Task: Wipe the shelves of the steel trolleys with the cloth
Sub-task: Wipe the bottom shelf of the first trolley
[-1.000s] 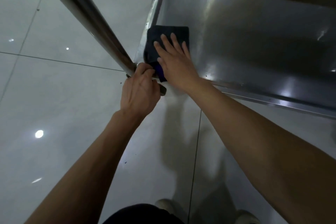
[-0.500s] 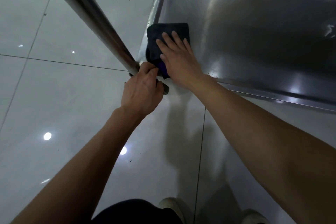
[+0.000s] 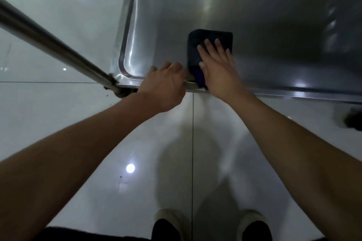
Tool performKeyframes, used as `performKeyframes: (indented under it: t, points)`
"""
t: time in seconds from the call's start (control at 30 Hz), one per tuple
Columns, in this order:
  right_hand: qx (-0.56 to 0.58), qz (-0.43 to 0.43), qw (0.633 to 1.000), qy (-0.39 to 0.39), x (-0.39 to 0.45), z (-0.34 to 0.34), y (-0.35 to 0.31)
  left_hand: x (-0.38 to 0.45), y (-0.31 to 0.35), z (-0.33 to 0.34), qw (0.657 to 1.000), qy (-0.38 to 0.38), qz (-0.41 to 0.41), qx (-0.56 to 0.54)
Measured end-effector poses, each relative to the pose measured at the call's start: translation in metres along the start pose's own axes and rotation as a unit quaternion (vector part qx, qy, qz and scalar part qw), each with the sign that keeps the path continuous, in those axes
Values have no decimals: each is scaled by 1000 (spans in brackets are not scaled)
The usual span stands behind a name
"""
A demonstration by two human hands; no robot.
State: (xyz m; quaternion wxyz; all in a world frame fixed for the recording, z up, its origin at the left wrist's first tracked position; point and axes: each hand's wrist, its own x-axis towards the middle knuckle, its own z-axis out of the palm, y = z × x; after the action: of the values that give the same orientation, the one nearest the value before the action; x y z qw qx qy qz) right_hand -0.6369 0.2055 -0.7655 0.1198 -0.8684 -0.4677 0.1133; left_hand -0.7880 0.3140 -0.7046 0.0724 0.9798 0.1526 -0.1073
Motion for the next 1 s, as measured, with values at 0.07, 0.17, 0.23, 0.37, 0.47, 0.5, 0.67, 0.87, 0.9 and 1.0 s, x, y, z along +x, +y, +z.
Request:
performKeyframes:
  t: [0.07,0.17,0.23,0.37,0.47,0.5,0.67,0.87,0.9,1.0]
  points:
    - [1,14,1000,11,-8,-5,16,11,16,6,1000,-2,-4,-6]
    - [1,32,999,22,-16,-11,41,24,36,16,997,28,-43,-58]
    - [1,42,999,34,-22,-13,59,33,47,23,993,60,-60,-85]
    - [9,62,996,56,-35,-17,94,51,65,37,989,117,-47,-83]
    - [19,63,995,72,-48,-23,117,60,78,45,985,139,-41,-95]
    - [22,64,995,77,-52,-26,124,62,82,47,984,145,-45,-93]
    - [10,107,990,87,-60,-39,151,69,88,51,979,177,-59,-81]
    - [8,114,988,100,-58,-40,148,64,91,56,973,203,-57,-97]
    - [3,115,988,99,-57,-40,147,64,91,55,973,200,-55,-101]
    - [2,114,989,92,-49,-41,142,66,83,51,975,191,-41,-110]
